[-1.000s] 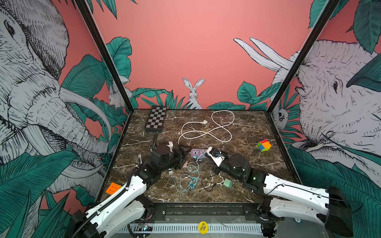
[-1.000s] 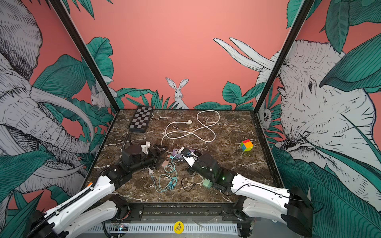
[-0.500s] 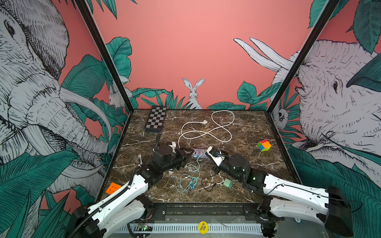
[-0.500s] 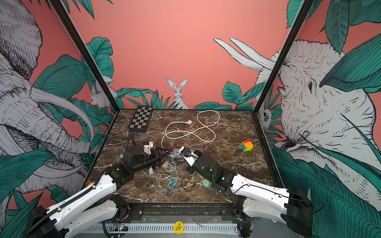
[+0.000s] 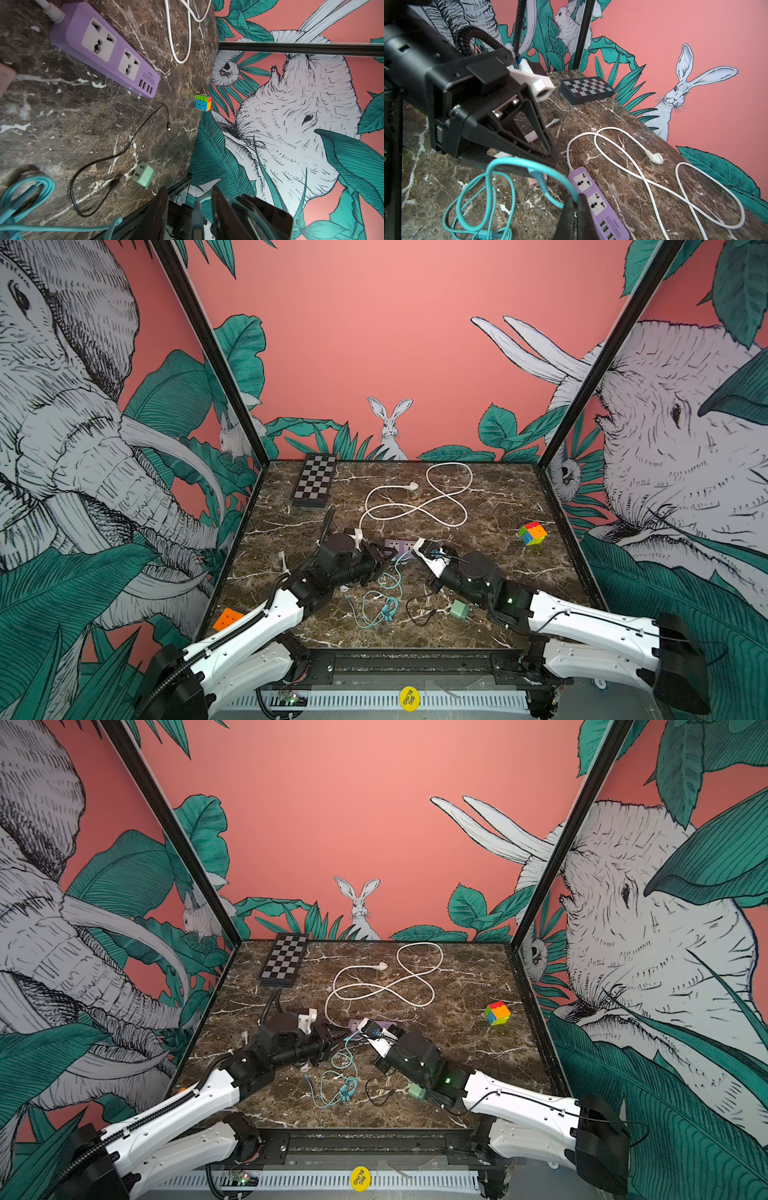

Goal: Charge the electric toothbrush
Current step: Pick up the charging cable from the center of the board.

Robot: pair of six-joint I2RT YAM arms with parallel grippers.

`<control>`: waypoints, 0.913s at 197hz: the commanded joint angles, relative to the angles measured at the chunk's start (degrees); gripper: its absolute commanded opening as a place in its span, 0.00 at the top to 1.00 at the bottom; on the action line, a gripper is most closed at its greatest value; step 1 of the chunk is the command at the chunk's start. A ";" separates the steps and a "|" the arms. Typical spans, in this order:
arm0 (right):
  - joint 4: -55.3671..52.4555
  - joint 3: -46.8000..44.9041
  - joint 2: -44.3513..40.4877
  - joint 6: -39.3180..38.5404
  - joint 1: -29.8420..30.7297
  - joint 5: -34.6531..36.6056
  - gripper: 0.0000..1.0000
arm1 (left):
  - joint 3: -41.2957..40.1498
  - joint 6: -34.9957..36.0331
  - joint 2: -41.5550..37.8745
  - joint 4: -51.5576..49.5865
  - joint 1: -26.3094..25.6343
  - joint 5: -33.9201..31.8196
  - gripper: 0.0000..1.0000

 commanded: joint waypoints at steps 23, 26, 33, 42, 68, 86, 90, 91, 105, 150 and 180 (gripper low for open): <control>1.60 1.36 0.29 -0.57 0.49 0.34 1.00 | 1.62 0.74 -0.94 -0.87 -0.31 -0.59 0.68; 1.56 1.33 0.29 -0.62 0.50 0.36 1.00 | 1.59 0.85 -1.10 -1.22 -0.32 -0.69 0.68; 1.50 1.25 0.21 -0.67 0.45 0.37 1.00 | 1.65 1.03 -1.34 -1.85 -0.32 -1.03 0.68; 1.48 1.06 -0.05 -0.75 0.46 0.28 1.00 | 1.66 1.18 -1.84 -2.49 -0.30 -1.52 0.68; 1.27 0.94 -0.58 -0.70 0.47 0.15 1.00 | 1.64 1.55 -2.86 -3.73 -0.32 -3.19 0.68; 1.17 0.90 -0.73 -0.63 0.45 0.04 1.00 | 1.68 1.42 -2.70 -3.29 -0.25 -3.26 0.70; 1.12 0.95 -0.75 -0.67 0.50 -0.02 1.00 | 1.66 1.34 -2.72 -3.14 -0.27 -3.21 0.70; 1.15 0.96 -0.71 -0.67 0.47 -0.05 1.00 | 1.61 1.35 -2.71 -3.11 -0.30 -3.20 0.70; 1.16 0.97 -0.68 -0.62 0.52 -0.24 1.00 | 1.58 1.14 -2.78 -2.70 -0.32 -3.44 0.71; 1.60 0.97 -0.59 -0.49 0.54 -0.25 1.00 | 1.27 0.36 -2.43 -0.96 -0.30 -2.89 0.73; 1.83 0.97 -0.33 -0.49 0.60 -0.16 1.00 | 0.89 0.13 -2.72 -0.71 -0.27 -2.81 0.77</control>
